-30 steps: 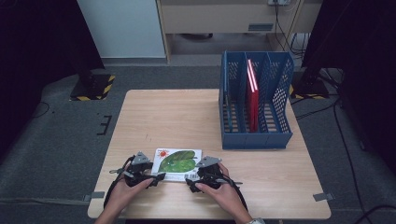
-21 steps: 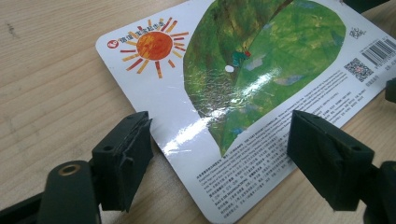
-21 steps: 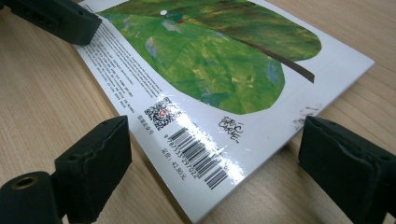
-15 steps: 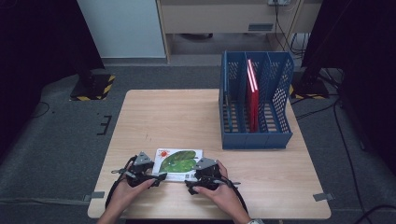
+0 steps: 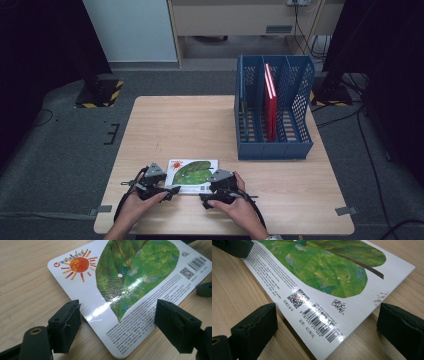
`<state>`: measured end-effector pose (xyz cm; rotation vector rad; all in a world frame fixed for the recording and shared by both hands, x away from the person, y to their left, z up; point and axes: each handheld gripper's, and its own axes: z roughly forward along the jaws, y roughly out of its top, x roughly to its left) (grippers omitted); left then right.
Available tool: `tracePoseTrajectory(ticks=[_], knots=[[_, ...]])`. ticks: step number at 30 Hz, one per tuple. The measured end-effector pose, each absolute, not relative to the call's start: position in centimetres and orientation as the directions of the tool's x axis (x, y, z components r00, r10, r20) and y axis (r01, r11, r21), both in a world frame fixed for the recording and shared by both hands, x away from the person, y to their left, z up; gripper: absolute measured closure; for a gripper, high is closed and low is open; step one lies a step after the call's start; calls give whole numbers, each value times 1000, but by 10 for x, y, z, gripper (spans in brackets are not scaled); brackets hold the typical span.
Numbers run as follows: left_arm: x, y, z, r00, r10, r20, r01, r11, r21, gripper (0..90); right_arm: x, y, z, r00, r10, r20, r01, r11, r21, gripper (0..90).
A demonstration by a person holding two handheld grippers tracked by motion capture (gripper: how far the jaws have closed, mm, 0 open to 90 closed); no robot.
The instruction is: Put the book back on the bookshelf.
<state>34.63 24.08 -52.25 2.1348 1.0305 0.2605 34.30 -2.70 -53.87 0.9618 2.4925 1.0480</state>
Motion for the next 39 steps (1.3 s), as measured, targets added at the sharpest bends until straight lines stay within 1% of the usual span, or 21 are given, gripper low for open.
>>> tracePoseTrajectory(ticks=[4,10,13,15,18,20,28,31,34,35,39], knots=[[349,245,-517,656,747,-106,574,-403,713,160,343,-26,-539,-742,671,4,474,520,710,26],[367,256,-508,649,750,-130,576,-373,728,142,342,-25,-539,-733,680,4,481,515,709,28],[381,257,-504,660,739,-132,579,-389,717,141,342,-24,-539,-731,682,4,484,515,707,26],[393,256,-500,677,726,-120,575,-421,701,141,341,-24,-539,-727,687,4,487,510,709,27],[408,255,-497,688,719,-100,577,-458,676,149,340,-24,-538,-727,687,4,485,510,710,44],[417,255,-495,689,717,-109,585,-460,668,165,337,-26,-537,-726,688,5,488,510,708,67],[434,251,-502,714,691,-114,577,-487,656,249,324,-28,-538,-718,696,7,486,493,722,103],[434,252,-506,732,675,-97,562,-517,645,250,322,-28,-538,-718,696,4,482,494,723,101],[434,256,-509,728,675,-121,572,-501,649,237,322,-27,-538,-716,699,7,486,491,724,97],[434,256,-509,728,676,-115,569,-502,651,233,322,-27,-538,-716,698,8,487,491,722,95],[437,251,-515,732,669,-126,572,-504,647,244,322,-26,-538,-715,699,5,489,494,719,80]])
